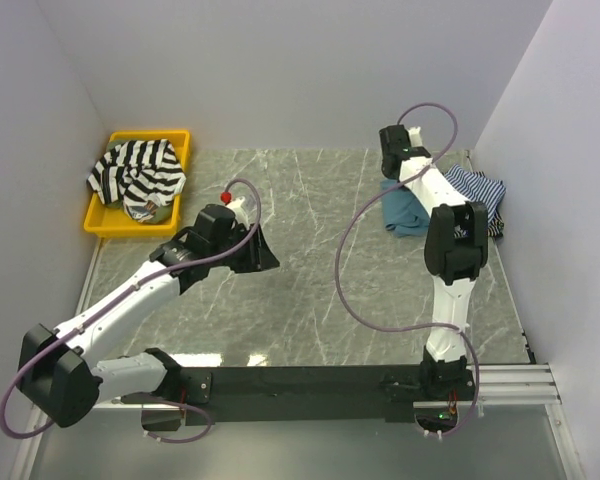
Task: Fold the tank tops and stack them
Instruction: Neatly place the folded tank top to the corner
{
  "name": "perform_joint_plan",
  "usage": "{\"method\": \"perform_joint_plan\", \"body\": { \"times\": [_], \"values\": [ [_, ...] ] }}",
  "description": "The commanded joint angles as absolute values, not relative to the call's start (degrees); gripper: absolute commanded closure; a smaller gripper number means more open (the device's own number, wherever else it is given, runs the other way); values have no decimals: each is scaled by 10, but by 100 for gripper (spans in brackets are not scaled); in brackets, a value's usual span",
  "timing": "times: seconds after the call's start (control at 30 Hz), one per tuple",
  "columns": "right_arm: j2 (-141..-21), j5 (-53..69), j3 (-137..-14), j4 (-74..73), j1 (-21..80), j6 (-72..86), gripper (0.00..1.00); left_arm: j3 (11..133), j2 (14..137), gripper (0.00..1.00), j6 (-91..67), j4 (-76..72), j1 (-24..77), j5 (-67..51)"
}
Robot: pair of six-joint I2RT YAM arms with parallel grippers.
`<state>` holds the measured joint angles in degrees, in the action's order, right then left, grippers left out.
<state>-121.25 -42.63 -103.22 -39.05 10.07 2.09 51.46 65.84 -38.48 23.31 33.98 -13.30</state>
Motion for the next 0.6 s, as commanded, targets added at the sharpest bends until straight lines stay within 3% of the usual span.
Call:
{"method": "perform_joint_plan", "body": {
  "times": [0.0, 0.57],
  "values": [
    [-1222, -471, -1079, -405, 67, -31, 100, 539, 679, 56, -348, 228, 330, -163],
    [-1215, -425, -1135, -427, -48, -16, 100, 541, 719, 56, -341, 225, 310, -195]
  ]
}}
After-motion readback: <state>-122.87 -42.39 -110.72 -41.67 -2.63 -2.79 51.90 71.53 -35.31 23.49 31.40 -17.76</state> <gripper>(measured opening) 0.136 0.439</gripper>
